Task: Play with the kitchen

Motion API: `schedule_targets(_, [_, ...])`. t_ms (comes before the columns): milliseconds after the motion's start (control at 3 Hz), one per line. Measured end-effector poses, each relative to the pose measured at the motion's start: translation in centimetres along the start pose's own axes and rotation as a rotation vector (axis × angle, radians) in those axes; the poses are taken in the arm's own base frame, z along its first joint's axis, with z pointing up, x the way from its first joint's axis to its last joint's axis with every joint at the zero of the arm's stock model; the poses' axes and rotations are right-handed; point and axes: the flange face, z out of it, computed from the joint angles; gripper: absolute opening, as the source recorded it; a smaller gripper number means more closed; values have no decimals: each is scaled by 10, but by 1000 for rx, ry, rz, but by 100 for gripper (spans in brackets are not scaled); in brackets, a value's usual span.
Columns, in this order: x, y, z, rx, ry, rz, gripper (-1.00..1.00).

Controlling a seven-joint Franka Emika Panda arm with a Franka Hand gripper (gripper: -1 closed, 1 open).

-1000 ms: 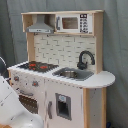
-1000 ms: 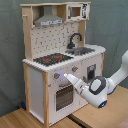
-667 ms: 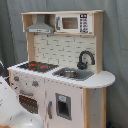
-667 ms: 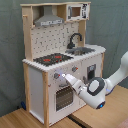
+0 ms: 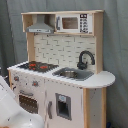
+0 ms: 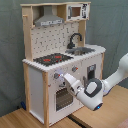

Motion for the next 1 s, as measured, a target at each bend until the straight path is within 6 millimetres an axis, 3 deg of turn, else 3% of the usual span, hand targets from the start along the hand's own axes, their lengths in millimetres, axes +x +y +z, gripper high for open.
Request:
schedule_targets(333, [8, 2, 24, -7, -12, 88, 100])
schedule_targets(1000, [10, -9, 51, 39, -37, 224, 100])
